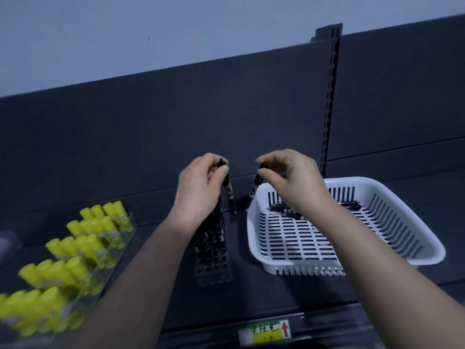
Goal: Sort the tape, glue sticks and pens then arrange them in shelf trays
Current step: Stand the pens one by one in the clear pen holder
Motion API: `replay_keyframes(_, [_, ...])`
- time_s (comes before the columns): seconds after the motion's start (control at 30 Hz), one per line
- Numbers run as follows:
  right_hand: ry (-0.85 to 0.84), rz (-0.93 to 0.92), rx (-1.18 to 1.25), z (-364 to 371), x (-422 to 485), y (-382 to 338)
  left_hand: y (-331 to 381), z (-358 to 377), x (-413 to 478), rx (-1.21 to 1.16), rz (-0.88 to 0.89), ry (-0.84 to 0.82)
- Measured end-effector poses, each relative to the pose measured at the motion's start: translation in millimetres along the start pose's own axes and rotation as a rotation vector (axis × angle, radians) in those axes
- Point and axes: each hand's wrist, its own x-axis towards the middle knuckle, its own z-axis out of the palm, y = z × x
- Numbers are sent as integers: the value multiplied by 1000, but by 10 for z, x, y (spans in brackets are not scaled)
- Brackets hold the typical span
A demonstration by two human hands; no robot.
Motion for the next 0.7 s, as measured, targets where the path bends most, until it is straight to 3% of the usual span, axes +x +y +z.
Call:
replay_keyframes(0.43, [-168,94,-36,687,-260,-82,-629,-130,-401,138,-11,-75])
replay_keyframes(0.7, [-155,107,-41,740,-307,-81,-634,-86,-450,188,70,2])
